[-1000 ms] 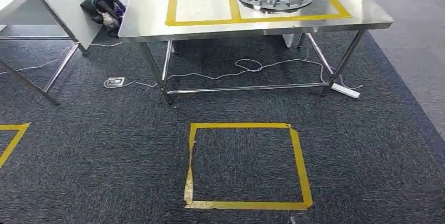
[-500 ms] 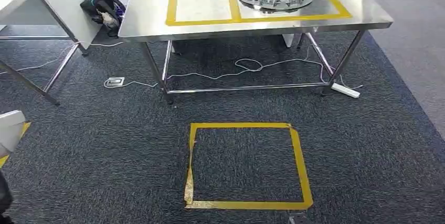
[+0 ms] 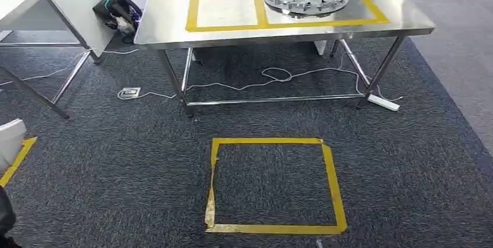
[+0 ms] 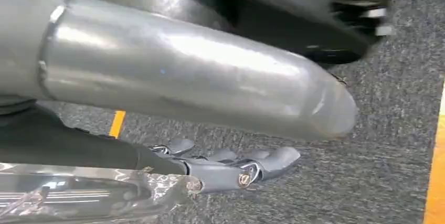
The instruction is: Take the parts from the cabinet and place them on the table.
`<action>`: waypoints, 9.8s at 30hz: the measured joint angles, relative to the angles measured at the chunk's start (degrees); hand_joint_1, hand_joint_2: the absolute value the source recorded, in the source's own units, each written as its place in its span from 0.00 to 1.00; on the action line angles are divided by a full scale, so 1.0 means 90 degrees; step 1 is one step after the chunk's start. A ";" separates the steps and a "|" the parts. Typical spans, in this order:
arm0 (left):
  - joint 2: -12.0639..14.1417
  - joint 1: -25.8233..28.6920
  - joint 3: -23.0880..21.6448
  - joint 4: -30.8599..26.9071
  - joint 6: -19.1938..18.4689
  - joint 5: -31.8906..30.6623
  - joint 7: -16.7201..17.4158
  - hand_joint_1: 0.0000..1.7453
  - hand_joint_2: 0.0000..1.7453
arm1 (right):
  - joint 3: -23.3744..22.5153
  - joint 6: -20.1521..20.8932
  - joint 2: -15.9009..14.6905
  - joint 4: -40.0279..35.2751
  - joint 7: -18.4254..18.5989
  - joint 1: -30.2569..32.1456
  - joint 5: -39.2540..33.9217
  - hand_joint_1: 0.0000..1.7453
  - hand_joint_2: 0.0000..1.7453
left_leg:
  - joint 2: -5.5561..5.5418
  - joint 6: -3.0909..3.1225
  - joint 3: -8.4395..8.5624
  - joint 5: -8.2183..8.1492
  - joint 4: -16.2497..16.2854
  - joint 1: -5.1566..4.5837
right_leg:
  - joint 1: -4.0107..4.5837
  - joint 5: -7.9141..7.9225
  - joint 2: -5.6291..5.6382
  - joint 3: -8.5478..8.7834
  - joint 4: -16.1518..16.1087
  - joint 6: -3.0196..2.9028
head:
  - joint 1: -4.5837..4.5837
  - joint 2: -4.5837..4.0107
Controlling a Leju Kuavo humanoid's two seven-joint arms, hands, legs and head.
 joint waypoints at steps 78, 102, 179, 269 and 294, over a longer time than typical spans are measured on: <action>0.0112 -0.0593 -0.0372 0.0576 0.0362 0.0134 0.0002 1.00 1.00 | -0.0027 0.0073 -0.0189 0.0012 0.0041 -0.0001 -0.0114 0.00 0.00 | 0.0201 -0.0354 -0.1295 -0.0954 0.2453 -0.0147 | 0.0098 0.0578 -0.0024 0.0757 -0.1558 -0.0369 | -0.0209 0.0000; 0.0107 -0.0570 -0.0452 0.0578 0.0381 0.0129 0.0000 1.00 1.00 | -0.0027 0.0070 -0.0182 0.0012 0.0075 0.0001 -0.0102 0.00 0.00 | 0.0169 -0.0170 -0.0101 -0.0548 0.0620 -0.0218 | 0.0149 0.0731 -0.0017 0.0578 -0.1559 -0.0330 | -0.0102 0.0002; 0.0036 -0.0161 -0.0024 0.0260 0.0185 0.0168 0.0000 1.00 1.00 | 0.0002 0.0051 -0.0061 0.0015 0.0078 -0.0012 0.0049 0.00 0.00 | 0.0202 -0.0126 -0.0420 -0.0205 0.0562 -0.0124 | 0.0161 0.0388 -0.0021 0.0811 -0.1545 -0.0138 | -0.0087 0.0000; 0.0119 -0.0564 -0.0704 0.0602 0.0408 0.0029 0.0002 1.00 1.00 | 0.0000 0.0114 -0.0133 0.0012 0.0124 -0.0005 0.0027 0.00 0.00 | 0.0196 -0.0203 -0.0587 -0.0186 0.0710 -0.0183 | 0.0156 0.0295 -0.0007 0.0896 -0.1597 -0.0194 | -0.0063 0.0000; 0.0160 -0.0583 -0.0741 0.0639 0.0294 0.0058 0.0002 1.00 1.00 | 0.0000 0.0090 -0.0158 0.0012 0.0129 0.0003 0.0044 0.00 0.00 | 0.0201 -0.0241 -0.0927 -0.0353 0.1613 -0.0150 | 0.0151 0.0488 0.0015 0.0743 -0.1464 -0.0415 | -0.0075 0.0000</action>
